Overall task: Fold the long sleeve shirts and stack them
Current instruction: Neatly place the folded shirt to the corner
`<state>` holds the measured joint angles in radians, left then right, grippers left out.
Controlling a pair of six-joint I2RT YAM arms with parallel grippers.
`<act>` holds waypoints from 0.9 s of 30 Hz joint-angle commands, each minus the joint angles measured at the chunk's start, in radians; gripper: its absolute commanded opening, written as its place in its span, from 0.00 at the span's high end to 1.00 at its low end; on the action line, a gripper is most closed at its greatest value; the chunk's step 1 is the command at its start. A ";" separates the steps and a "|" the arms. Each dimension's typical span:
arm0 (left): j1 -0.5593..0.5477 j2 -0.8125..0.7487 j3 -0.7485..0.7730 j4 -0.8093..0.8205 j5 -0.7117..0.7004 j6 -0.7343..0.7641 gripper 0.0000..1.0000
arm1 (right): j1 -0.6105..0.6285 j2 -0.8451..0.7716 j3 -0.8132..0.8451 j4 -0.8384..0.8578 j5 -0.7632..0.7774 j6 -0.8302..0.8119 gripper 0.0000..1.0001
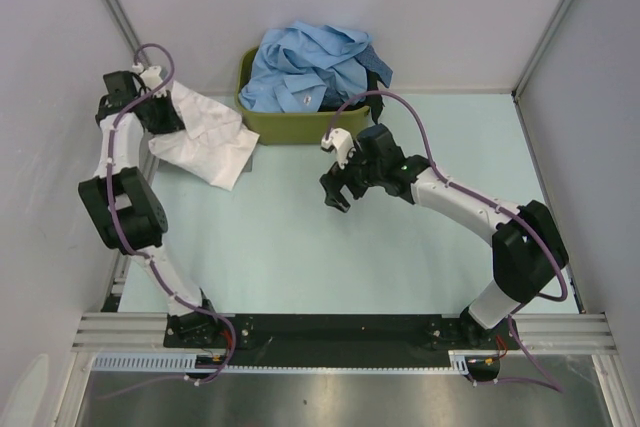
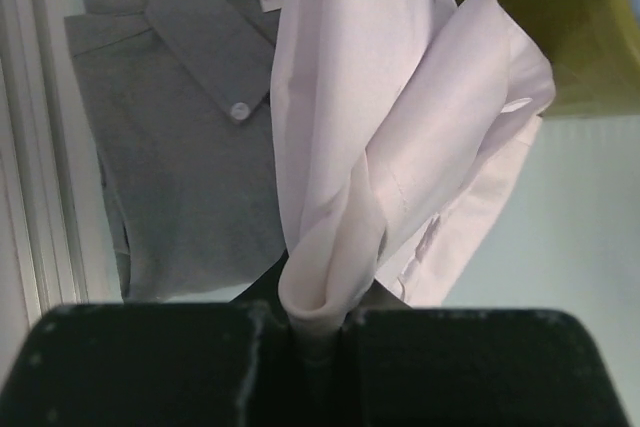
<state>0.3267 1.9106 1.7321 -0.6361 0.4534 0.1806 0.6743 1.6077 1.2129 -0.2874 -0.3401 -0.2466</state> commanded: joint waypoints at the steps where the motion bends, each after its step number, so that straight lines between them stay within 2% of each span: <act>1: 0.052 0.036 0.057 0.167 0.059 -0.098 1.00 | -0.007 -0.046 0.004 -0.007 0.015 -0.022 0.00; 9: 0.126 0.128 0.052 0.338 0.085 -0.308 1.00 | -0.010 -0.037 0.011 -0.021 0.012 -0.025 0.00; 14: 0.130 0.151 0.017 0.394 0.048 -0.377 1.00 | -0.008 -0.026 0.019 -0.033 0.009 -0.025 0.00; 25: 0.132 0.199 0.014 0.377 -0.036 -0.372 1.00 | -0.005 0.001 0.054 -0.050 0.007 -0.034 0.00; 26: 0.130 0.202 0.020 0.365 -0.042 -0.360 0.99 | -0.005 0.000 0.056 -0.049 0.007 -0.033 0.00; 27: 0.132 0.203 0.033 0.360 -0.044 -0.351 0.93 | -0.005 0.001 0.056 -0.049 0.007 -0.034 0.00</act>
<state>0.4541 2.1082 1.7298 -0.3080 0.4458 -0.1833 0.6693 1.6066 1.2198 -0.3401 -0.3374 -0.2649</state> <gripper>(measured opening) 0.036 0.994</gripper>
